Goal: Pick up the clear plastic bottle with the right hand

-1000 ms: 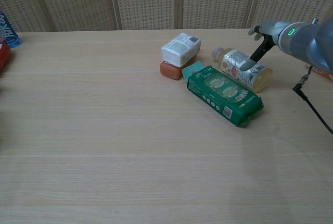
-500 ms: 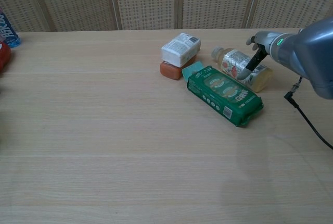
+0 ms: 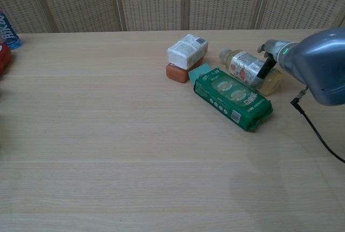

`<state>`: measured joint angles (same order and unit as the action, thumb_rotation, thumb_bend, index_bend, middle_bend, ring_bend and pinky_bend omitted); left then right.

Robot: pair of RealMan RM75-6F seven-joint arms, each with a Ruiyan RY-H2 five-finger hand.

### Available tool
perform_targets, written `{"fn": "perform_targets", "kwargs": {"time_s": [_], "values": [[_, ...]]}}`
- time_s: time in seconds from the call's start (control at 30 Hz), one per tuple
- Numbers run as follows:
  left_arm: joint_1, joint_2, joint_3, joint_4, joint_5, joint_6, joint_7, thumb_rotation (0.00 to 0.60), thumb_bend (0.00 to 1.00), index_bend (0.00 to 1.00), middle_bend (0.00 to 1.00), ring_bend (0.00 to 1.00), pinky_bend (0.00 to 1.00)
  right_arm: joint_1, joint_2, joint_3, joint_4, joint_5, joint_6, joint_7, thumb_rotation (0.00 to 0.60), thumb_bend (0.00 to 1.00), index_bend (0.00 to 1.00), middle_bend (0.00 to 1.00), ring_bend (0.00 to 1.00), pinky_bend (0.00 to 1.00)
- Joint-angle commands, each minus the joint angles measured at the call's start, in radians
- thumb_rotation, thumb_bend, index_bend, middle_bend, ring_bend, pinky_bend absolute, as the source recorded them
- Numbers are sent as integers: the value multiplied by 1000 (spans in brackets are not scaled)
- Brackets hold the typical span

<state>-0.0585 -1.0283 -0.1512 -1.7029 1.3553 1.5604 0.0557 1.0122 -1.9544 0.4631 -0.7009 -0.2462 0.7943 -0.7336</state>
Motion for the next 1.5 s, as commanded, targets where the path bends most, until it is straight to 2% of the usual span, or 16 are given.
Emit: {"fn": "perform_targets", "kwargs": {"time_s": [0.03, 0.1, 0.17, 0.23, 0.3, 0.4, 0.5, 0.73, 1.03, 1.33, 1.5], "values": [[1, 0, 0, 0, -1, 2, 1, 600, 0, 0, 0, 0, 0, 6, -27, 5, 44, -36, -14, 29, 600, 0, 0, 0, 0, 38], [1, 0, -1, 1, -2, 3, 0, 600, 0, 0, 0, 0, 0, 7, -41, 7, 74, -59, -18, 46, 600, 0, 16, 26, 0, 174], [1, 0, -1, 1, -1, 2, 0, 600, 0, 0, 0, 0, 0, 8, -55, 10, 101, -79, -22, 61, 600, 0, 91, 123, 14, 285], [1, -1, 0, 0, 0, 1, 2, 600, 0, 0, 0, 0, 0, 7, -66, 10, 124, -97, -26, 70, 600, 0, 269, 320, 134, 437], [0, -2, 1, 0, 1, 0, 4, 600, 0, 0, 0, 0, 0, 7, -80, 13, 151, -115, -28, 79, 600, 0, 410, 469, 269, 557], [-1, -3, 2, -1, 4, 1, 5, 600, 0, 0, 0, 0, 0, 7, -99, 22, 187, -132, -37, 89, 600, 0, 535, 598, 393, 674], [0, -4, 1, 0, 3, 1, 5, 600, 0, 0, 0, 0, 0, 5, -110, 32, 208, -149, -44, 100, 600, 0, 591, 657, 446, 726], [0, -5, 2, 4, 6, 2, 5, 600, 0, 0, 0, 0, 0, -9, -89, 61, 157, -205, -6, 153, 600, 29, 631, 691, 476, 758], [1, -2, 4, 0, 14, 6, 1, 600, 0, 0, 0, 0, 0, -68, 25, 90, -66, -252, 101, 180, 600, 51, 635, 692, 477, 757], [5, 9, 4, -13, 25, 16, -17, 600, 0, 0, 0, 0, 0, -135, 211, 136, -419, -260, 239, 168, 600, 62, 638, 694, 477, 758], [8, 18, 4, -20, 36, 24, -31, 600, 0, 0, 0, 0, 0, -149, 323, 187, -651, -241, 331, 138, 600, 71, 639, 694, 478, 758]]}}
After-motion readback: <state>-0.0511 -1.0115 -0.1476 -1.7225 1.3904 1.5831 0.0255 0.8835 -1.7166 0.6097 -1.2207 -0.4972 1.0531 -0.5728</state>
